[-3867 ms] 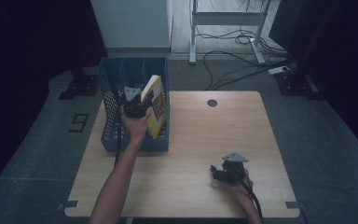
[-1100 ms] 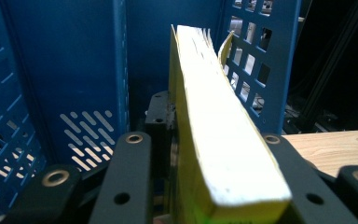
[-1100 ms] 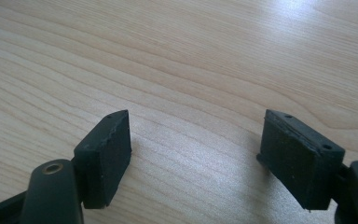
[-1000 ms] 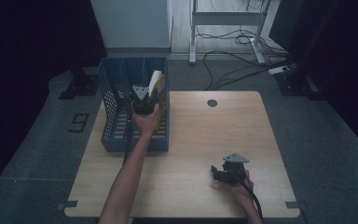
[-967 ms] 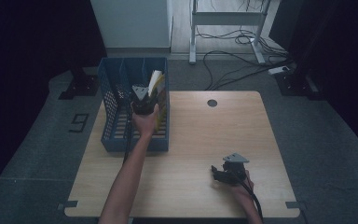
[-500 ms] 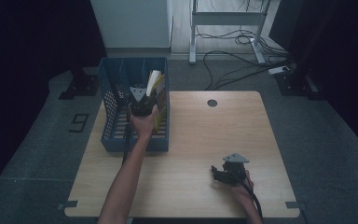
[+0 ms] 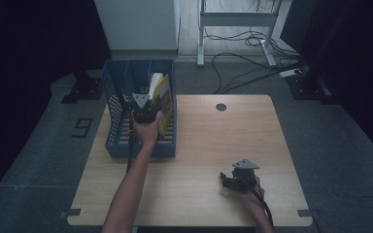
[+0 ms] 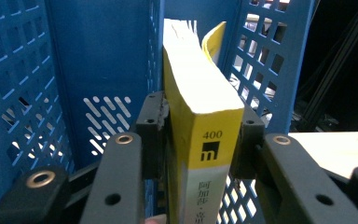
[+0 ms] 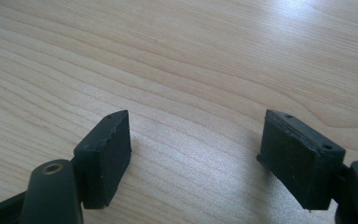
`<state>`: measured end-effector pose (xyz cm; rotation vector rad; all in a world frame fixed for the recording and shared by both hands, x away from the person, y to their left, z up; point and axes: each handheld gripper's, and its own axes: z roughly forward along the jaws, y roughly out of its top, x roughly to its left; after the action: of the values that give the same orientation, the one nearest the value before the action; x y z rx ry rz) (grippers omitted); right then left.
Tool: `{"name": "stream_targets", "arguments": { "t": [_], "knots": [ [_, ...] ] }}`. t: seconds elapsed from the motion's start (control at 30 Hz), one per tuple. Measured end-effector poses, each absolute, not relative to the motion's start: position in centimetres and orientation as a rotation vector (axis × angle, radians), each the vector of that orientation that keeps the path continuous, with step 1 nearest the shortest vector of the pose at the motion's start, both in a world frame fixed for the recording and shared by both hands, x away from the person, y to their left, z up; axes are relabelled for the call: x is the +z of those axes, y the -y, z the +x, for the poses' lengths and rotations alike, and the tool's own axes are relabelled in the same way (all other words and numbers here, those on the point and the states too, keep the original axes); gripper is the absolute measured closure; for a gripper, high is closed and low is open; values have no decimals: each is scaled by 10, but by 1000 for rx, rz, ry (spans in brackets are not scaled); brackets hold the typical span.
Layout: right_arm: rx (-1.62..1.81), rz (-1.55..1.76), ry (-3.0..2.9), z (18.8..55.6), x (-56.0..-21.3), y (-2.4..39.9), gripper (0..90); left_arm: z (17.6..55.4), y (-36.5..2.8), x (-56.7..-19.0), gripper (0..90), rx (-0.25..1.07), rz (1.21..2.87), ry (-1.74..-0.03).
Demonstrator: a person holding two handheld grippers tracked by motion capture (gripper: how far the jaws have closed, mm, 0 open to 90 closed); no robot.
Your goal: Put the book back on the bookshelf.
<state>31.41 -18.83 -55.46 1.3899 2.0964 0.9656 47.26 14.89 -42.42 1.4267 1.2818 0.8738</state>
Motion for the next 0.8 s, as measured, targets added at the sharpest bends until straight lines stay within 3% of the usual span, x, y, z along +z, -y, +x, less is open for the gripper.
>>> {"name": "stream_targets", "arguments": {
  "t": [0.4, 0.8],
  "knots": [
    [968, 1390, -2095, 314, -555, 188, 236, 466, -154, -419, 541, 877, 1409, -1264],
    [967, 1389, -2097, 314, -555, 188, 236, 464, -158, -419, 469, 788, 1459, -1250]
  ]
}}
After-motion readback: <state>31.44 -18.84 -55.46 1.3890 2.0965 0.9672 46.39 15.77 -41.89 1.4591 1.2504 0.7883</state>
